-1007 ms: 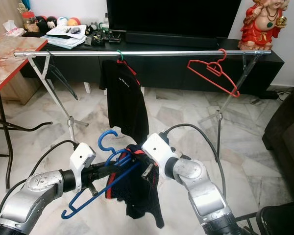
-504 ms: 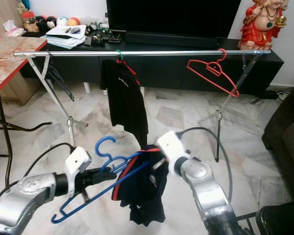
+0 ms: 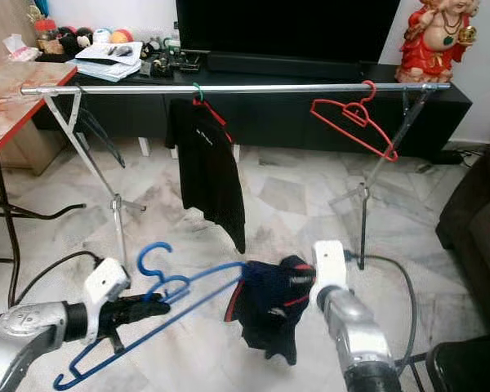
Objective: Hang hanger
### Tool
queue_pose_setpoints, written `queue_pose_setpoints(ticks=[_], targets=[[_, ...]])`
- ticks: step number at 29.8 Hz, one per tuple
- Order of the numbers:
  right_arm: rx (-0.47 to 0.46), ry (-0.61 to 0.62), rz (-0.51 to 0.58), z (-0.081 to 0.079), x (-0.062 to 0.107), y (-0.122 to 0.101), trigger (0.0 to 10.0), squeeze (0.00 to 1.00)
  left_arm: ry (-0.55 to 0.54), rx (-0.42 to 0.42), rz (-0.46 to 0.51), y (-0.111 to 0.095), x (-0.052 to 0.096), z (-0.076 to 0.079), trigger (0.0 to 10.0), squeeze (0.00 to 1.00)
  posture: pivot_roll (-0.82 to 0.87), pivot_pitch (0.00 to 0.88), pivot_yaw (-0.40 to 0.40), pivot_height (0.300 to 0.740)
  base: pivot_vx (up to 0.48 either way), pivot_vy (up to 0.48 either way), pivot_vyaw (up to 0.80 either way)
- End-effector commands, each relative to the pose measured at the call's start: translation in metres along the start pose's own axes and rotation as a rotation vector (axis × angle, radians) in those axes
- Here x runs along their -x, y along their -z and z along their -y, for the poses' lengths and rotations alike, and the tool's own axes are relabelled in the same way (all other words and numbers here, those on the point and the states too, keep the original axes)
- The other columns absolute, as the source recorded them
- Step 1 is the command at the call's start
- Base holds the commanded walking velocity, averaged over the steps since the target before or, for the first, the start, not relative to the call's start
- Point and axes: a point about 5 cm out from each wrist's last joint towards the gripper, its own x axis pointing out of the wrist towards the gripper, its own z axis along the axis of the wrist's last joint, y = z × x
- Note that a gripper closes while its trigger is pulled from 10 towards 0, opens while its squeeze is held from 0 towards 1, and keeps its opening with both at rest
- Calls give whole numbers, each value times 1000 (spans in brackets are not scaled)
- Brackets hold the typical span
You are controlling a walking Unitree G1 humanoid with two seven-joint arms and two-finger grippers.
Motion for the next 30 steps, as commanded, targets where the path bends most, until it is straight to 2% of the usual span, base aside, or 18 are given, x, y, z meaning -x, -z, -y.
queue_pose_setpoints(ticks=[1,4,7,8,11,12,13,14,15,16,17,18,19,21,24,26,30], targets=[[-71,56,-25,8,1,16,0,0,-149,14,-12,9,3,-16,10000,0,5,117,-39,740,0,0,0],[-85,87,-54,11,1,30,0,0,-186,60,-20,21,1,-16,10000,0,2,118,-37,740,0,0,0],[-92,96,-63,12,2,34,0,0,-186,76,-17,23,1,-14,10000,0,1,118,-35,740,0,0,0],[-101,101,-67,13,2,37,0,0,-160,93,-22,27,0,-10,10000,0,1,120,-33,740,0,0,0],[-117,130,-73,16,2,46,0,0,86,141,-81,41,2,20,10000,0,2,118,-27,740,0,0,0],[-105,126,-82,15,2,50,0,0,83,142,-110,47,3,22,10000,0,2,117,-25,740,0,0,0],[-80,124,-88,14,1,51,3412,0,23,133,-122,51,2,16,10000,0,3,117,-25,740,0,0,0],[-80,124,-88,14,1,51,3412,0,23,133,-122,51,2,16,10000,0,3,117,-25,740,0,0,0],[-25,127,-90,13,1,53,9216,0,-97,122,-148,60,0,3,10000,0,7,115,-25,740,0,0,0],[0,130,-87,13,0,54,9216,0,-148,121,-162,64,-1,-2,10000,0,7,115,-25,740,0,0,0],[0,130,-87,13,0,54,9216,0,-148,121,-162,64,-1,-2,10000,0,7,115,-25,740,0,0,0],[-14,130,-56,11,0,53,10000,0,-211,115,-176,70,-1,-8,10000,0,7,115,-24,740,0,0,0],[-14,130,-56,11,0,53,10000,0,-211,115,-176,70,-1,-8,10000,0,7,115,-24,740,0,0,0],[-36,140,-14,11,-1,49,10000,0,-332,126,-200,81,-3,-13,10000,0,5,112,-21,740,0,0,0],[-45,158,-24,12,-1,53,10000,0,-423,165,-217,90,-4,-15,10000,0,1,108,-22,740,0,0,0],[-113,165,-67,11,-1,69,10000,0,-500,211,-301,111,-2,-11,10000,0,-9,102,-23,740,0,0,0],[-229,182,-123,10,5,100,10000,0,-570,309,-397,143,2,4,10000,0,1,95,-23,740,0,0,0]])
